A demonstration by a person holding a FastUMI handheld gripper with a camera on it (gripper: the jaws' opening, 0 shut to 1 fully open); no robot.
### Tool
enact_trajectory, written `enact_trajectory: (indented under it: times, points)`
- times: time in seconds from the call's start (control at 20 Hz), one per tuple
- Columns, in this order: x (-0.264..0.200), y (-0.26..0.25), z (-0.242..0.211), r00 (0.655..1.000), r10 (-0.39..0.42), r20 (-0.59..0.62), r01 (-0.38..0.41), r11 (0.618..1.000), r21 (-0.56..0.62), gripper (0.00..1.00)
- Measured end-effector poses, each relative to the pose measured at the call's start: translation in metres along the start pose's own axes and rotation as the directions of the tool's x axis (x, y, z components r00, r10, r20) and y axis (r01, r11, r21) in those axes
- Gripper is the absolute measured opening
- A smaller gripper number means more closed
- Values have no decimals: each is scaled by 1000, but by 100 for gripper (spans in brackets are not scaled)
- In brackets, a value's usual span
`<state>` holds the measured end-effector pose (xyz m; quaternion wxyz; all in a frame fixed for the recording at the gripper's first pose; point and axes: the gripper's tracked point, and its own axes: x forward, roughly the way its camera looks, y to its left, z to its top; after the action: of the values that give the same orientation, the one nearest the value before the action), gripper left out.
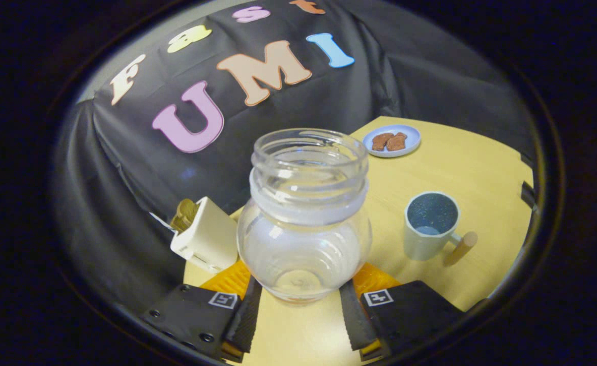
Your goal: Take the bottle from table, then pour the juice into the cup, finally place the bottle on the coaster
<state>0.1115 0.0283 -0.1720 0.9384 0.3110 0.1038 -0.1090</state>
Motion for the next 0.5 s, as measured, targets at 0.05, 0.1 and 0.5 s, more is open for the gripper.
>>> enact_trajectory:
  times: [0.05, 0.1, 0.5]
  points:
    - [2, 2, 4, 1000, 19, 0, -19, 999, 45, 74]
    - [3, 4, 9, 999, 37, 0, -36, 995, 92, 74]
    - [21, -3, 38, 993, 110, 31, -113, 903, 414, 74]
